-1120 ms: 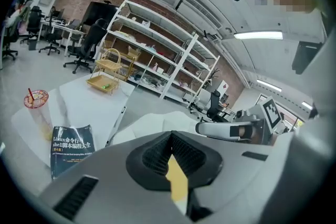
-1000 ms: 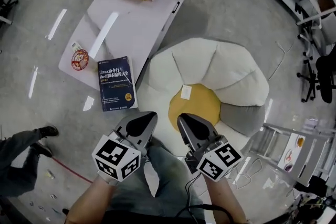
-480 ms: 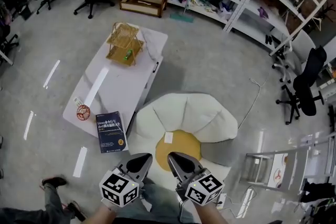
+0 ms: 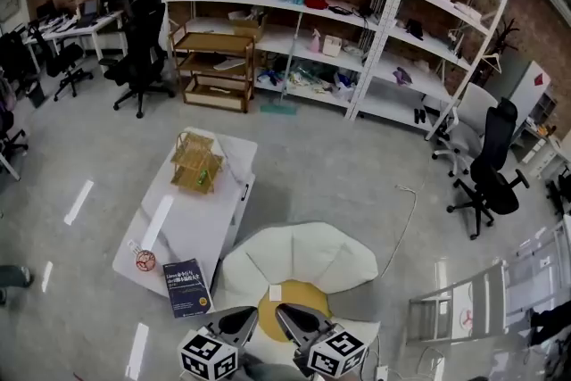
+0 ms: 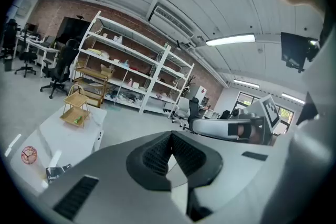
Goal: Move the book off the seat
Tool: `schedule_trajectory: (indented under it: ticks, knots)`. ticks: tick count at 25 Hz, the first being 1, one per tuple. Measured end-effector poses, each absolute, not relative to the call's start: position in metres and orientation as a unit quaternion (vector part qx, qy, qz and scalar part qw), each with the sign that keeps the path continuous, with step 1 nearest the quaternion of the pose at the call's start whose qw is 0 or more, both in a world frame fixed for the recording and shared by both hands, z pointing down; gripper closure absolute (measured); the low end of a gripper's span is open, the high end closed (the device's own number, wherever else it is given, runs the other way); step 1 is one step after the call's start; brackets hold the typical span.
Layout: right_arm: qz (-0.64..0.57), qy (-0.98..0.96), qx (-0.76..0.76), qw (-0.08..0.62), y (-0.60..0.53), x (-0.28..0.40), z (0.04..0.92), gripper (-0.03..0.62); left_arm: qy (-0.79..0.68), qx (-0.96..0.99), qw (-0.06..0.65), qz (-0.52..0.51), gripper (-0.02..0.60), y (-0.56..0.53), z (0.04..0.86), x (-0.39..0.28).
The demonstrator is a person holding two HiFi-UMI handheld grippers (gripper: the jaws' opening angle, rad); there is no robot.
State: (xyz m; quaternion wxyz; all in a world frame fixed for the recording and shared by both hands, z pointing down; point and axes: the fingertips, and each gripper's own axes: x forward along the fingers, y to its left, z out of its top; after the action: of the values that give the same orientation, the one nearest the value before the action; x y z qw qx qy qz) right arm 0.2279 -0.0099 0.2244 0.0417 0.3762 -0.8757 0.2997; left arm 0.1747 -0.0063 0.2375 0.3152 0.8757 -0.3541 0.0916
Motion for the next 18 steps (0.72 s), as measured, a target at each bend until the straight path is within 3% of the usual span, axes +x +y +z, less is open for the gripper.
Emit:
schedule_trajectory:
  ticks: [18]
  knots:
    - [0.214,-0.887,0.41,-0.003,-0.023,0.216,0.102,0.559,-0.31,0.918,0.24,0.063,0.575,-0.023,0.117,0.165]
